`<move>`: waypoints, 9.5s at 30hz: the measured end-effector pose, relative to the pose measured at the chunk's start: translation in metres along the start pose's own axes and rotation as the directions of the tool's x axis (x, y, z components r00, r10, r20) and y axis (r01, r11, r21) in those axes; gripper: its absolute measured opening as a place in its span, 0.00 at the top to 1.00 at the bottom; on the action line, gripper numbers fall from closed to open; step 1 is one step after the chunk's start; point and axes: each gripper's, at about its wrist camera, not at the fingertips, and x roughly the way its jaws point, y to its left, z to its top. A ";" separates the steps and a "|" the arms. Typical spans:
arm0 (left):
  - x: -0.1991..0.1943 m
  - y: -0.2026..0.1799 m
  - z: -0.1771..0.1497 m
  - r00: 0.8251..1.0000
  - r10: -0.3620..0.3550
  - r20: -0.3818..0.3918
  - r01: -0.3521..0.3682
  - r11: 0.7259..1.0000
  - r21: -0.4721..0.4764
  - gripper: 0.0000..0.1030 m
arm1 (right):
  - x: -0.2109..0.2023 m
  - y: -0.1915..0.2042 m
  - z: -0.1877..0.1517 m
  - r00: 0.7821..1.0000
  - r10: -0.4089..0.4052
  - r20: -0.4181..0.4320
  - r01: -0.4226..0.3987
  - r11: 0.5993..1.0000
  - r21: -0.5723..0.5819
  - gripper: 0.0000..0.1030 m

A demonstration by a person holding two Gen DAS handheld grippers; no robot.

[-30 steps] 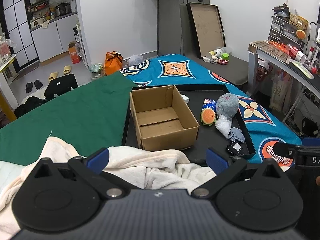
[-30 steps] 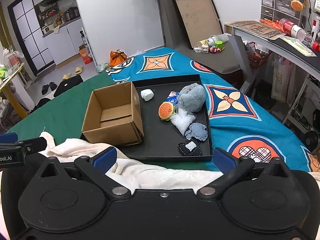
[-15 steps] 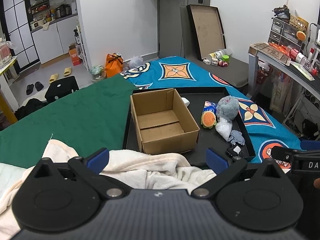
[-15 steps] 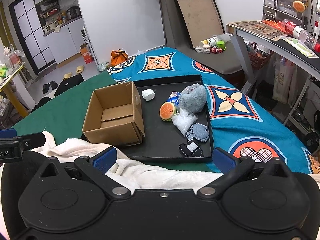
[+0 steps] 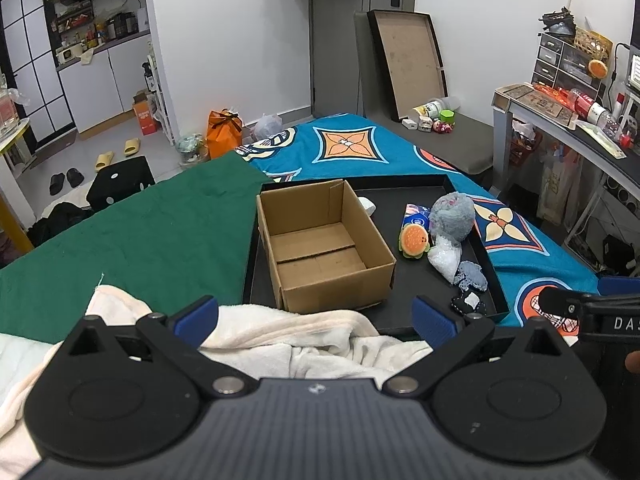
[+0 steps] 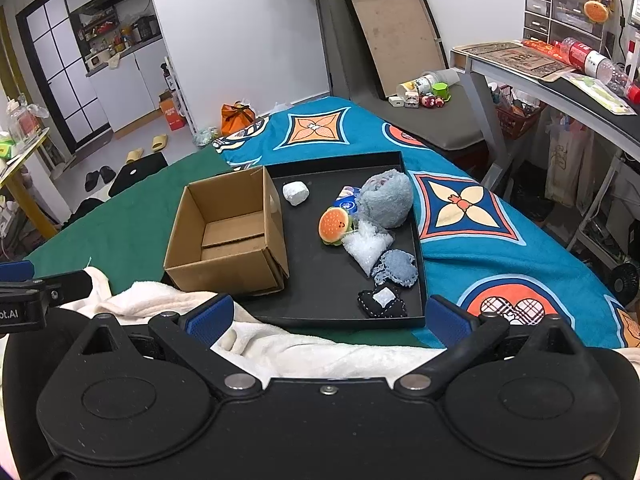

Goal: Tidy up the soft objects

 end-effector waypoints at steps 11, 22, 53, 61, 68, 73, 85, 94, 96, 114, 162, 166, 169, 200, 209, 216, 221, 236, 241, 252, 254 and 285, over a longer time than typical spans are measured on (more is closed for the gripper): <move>0.003 0.003 0.009 1.000 -0.005 -0.003 0.005 1.000 -0.007 0.01 | 0.003 -0.003 0.004 1.000 -0.014 0.008 0.014 1.000 0.015 0.00; 0.016 0.009 0.014 1.000 -0.006 -0.018 0.005 1.000 -0.026 0.01 | 0.015 -0.010 0.008 1.000 -0.015 -0.008 0.015 0.999 0.044 0.00; 0.093 0.044 0.038 0.997 0.059 -0.057 -0.063 0.996 -0.064 0.02 | 0.085 -0.059 0.013 0.999 -0.041 -0.020 0.043 0.990 0.136 0.00; 0.118 0.048 0.041 0.991 0.091 -0.093 -0.097 0.993 -0.062 0.03 | 0.110 -0.080 0.007 0.999 -0.018 -0.045 0.027 0.979 0.201 0.00; 0.143 0.045 0.043 0.984 0.111 -0.137 -0.118 0.992 -0.047 0.11 | 0.136 -0.084 0.004 0.998 0.028 -0.065 -0.012 0.972 0.234 0.00; 0.166 0.043 0.044 0.975 0.127 -0.184 -0.133 0.991 -0.021 0.23 | 0.159 -0.078 -0.002 0.992 0.076 -0.097 -0.054 0.977 0.207 0.15; 0.207 0.050 0.037 0.946 0.136 -0.296 -0.154 0.987 -0.039 0.45 | 0.207 -0.086 -0.014 0.977 0.066 -0.203 -0.024 0.979 0.203 0.44; 0.236 0.046 0.037 0.916 0.168 -0.365 -0.187 0.982 -0.015 0.54 | 0.233 -0.086 -0.018 0.958 0.051 -0.283 0.001 0.984 0.179 0.50; 0.241 0.044 0.037 0.909 0.174 -0.378 -0.189 0.982 -0.001 0.54 | 0.237 -0.083 -0.018 0.955 0.027 -0.295 0.018 0.989 0.148 0.50; 0.235 0.043 0.042 0.925 0.072 -0.373 -0.063 0.997 0.035 0.91 | 0.232 -0.075 -0.014 0.968 -0.042 -0.249 0.062 0.995 0.073 0.67; 0.234 0.097 0.026 0.956 -0.059 -0.288 0.011 0.986 -0.165 0.93 | 0.181 0.089 0.065 0.988 0.127 0.086 -0.116 0.985 -0.125 0.66; 0.235 0.103 0.025 0.958 -0.080 -0.277 0.026 0.981 -0.192 0.93 | 0.186 0.106 0.066 0.985 0.150 0.081 -0.138 0.980 -0.145 0.66; 0.236 0.107 0.024 0.957 -0.097 -0.272 0.040 0.978 -0.207 0.93 | 0.190 0.116 0.067 0.983 0.166 0.073 -0.154 0.977 -0.145 0.66; 0.231 0.092 0.029 0.963 -0.040 -0.267 0.001 0.990 -0.144 0.56 | 0.182 0.066 0.053 0.990 0.100 0.101 -0.101 0.995 0.007 0.36; 0.227 0.082 0.031 0.965 0.004 -0.261 -0.030 0.995 -0.097 0.39 | 0.186 0.016 0.031 0.998 0.000 0.057 -0.004 0.998 0.066 0.37; 0.226 0.069 0.034 0.963 0.051 -0.264 -0.065 0.997 -0.045 0.34 | 0.191 -0.012 0.013 0.998 -0.046 0.034 0.043 0.996 0.080 0.38; 0.228 0.060 0.036 0.958 0.074 -0.278 -0.080 0.997 -0.009 0.33 | 0.199 -0.029 0.004 0.995 -0.095 0.021 0.094 0.993 0.068 0.46; 0.238 0.036 0.039 0.931 0.177 -0.319 -0.158 0.984 0.087 0.33 | 0.226 -0.077 -0.008 0.990 -0.142 -0.028 0.144 0.974 0.172 0.67; 0.243 0.028 0.040 0.919 0.208 -0.334 -0.175 0.977 0.126 0.33 | 0.232 -0.085 -0.007 0.991 -0.131 -0.030 0.134 0.969 0.207 0.67; 0.249 0.021 0.042 0.903 0.251 -0.348 -0.210 0.966 0.153 0.33 | 0.249 -0.090 -0.008 0.983 -0.172 -0.067 0.181 0.968 0.173 0.67; 0.249 0.020 0.042 0.903 0.254 -0.348 -0.212 0.965 0.153 0.33 | 0.252 -0.086 -0.009 0.982 -0.177 -0.073 0.186 0.971 0.151 0.67; 0.220 0.047 0.041 0.956 0.157 -0.248 -0.157 0.987 0.018 0.33 | 0.208 -0.046 0.011 0.992 -0.125 -0.006 0.125 0.987 0.098 0.77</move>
